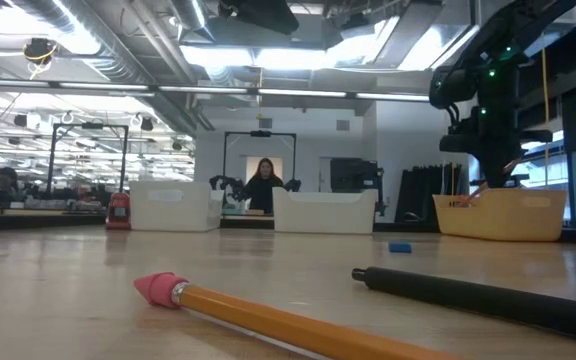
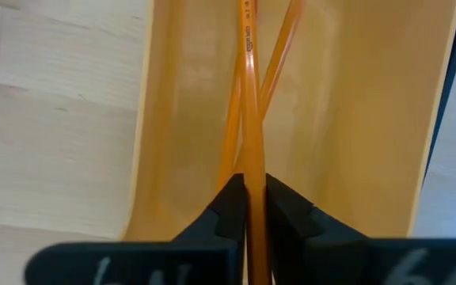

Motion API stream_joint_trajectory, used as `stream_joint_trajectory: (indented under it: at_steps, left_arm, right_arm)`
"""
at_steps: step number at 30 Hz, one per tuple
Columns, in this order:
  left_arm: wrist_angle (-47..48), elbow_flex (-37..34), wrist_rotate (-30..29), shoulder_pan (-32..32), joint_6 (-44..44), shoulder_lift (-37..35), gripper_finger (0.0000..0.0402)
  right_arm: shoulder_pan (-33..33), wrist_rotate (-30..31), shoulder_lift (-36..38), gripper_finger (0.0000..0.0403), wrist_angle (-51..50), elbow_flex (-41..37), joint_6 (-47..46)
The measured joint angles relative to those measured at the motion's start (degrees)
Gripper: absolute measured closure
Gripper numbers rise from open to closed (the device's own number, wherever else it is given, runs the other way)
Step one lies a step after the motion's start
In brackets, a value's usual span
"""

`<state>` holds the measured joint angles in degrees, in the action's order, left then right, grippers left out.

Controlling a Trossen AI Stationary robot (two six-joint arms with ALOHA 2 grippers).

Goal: Sort crayons/erasers/pens/pencils in bins
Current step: Put the yellow pencil into the yellow bin

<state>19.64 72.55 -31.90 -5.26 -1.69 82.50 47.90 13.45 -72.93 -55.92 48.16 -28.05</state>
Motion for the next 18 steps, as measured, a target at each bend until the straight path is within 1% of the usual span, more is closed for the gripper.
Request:
stream_joint_trajectory:
  at_steps: [5,15,18]
  left_arm:
    - [0.00,-0.01,0.00,0.00,0.00,0.00,0.0289]
    - [0.00,0.00,0.00,0.00,0.00,0.00,0.0289]
    - [0.02,0.00,0.00,0.00,0.00,0.00,0.0289]
  right_arm:
    - [0.00,0.00,0.00,0.0358,0.68,0.00,0.02]
    - [0.00,-0.44,0.00,0.0355,1.09,0.00,-0.42]
    - [0.00,-0.53,0.00,0.0356,1.14,0.00,1.37]
